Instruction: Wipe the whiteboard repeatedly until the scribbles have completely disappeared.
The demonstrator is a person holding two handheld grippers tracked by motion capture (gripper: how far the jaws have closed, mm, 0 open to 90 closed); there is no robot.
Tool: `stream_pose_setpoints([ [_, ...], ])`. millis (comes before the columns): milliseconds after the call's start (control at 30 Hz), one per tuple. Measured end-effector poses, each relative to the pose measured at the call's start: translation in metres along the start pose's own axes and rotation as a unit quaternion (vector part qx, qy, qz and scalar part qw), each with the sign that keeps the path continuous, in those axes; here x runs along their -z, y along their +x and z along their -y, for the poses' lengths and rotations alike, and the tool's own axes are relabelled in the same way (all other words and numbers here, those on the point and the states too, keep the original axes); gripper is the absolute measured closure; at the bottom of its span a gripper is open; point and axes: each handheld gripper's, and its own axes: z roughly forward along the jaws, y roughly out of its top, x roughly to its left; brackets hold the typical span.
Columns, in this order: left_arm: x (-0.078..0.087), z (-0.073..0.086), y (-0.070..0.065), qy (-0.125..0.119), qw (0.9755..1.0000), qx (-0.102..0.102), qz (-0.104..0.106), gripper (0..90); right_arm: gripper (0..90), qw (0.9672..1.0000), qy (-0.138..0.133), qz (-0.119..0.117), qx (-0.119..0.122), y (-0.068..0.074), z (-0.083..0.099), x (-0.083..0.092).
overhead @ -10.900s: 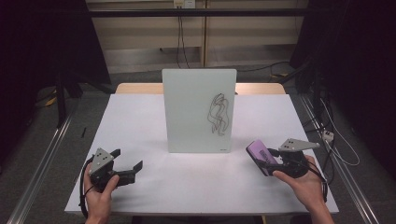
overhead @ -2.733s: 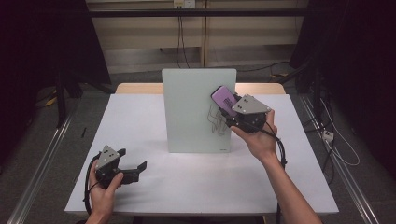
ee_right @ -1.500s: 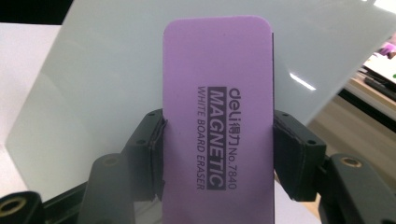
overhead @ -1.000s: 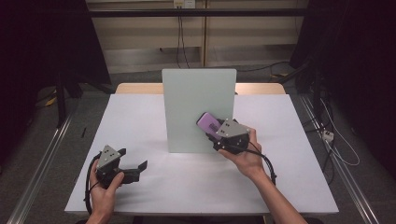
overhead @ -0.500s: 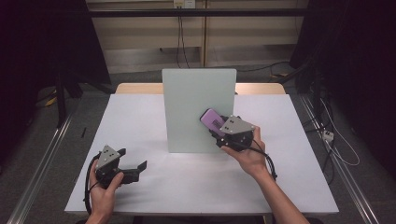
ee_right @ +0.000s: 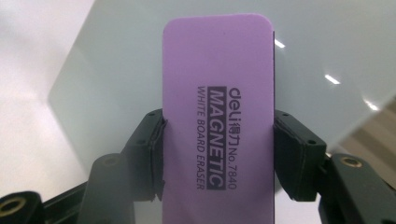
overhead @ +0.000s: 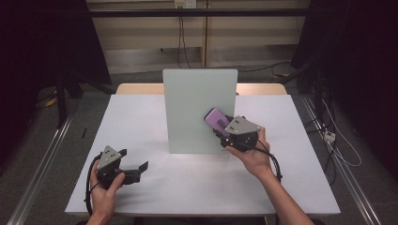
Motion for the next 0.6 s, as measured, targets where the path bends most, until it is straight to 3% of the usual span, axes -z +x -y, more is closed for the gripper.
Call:
stream_pose_setpoints([
  [400, -0.001, 0.0, -0.001, -0.001, 1.0, 0.0, 0.003, 4.8, 42.0, 0.9978, 0.023, -0.049, 0.04, 0.036, 0.016, -0.02],
  [533, -0.001, 0.0, 0.0, 0.001, 1.0, 0.0, 0.004, 4.9, 41.9, 0.9973, 0.017, -0.057, 0.042, 0.034, 0.016, -0.02],
  [600, -0.001, 0.0, 0.0, 0.001, 1.0, 0.001, 0.004, 4.9, 41.9, 0.9979, 0.006, -0.049, 0.043, 0.028, 0.013, -0.018],
])
